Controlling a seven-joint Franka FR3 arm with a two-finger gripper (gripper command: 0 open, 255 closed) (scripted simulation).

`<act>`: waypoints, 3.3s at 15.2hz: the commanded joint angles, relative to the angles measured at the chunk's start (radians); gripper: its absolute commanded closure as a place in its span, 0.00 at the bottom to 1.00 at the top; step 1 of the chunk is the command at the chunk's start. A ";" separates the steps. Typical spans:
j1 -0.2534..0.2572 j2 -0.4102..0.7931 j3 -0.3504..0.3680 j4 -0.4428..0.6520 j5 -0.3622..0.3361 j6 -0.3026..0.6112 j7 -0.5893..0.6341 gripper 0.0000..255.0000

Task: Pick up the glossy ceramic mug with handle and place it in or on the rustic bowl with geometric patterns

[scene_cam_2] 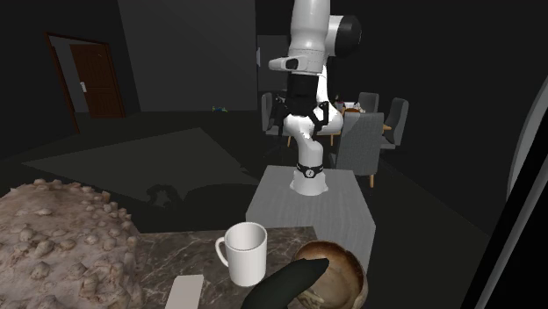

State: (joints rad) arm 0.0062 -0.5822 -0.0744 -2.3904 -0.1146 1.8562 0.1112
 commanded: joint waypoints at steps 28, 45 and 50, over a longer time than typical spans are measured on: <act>-0.018 0.817 -0.061 0.356 0.060 0.566 -0.100 0.00; -0.018 0.817 -0.061 0.356 0.060 0.566 -0.100 1.00; -0.016 0.781 -0.062 0.380 0.057 0.506 -0.101 1.00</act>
State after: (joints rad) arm -0.0102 0.2039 -0.1360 -2.0181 -0.0573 2.3751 0.0108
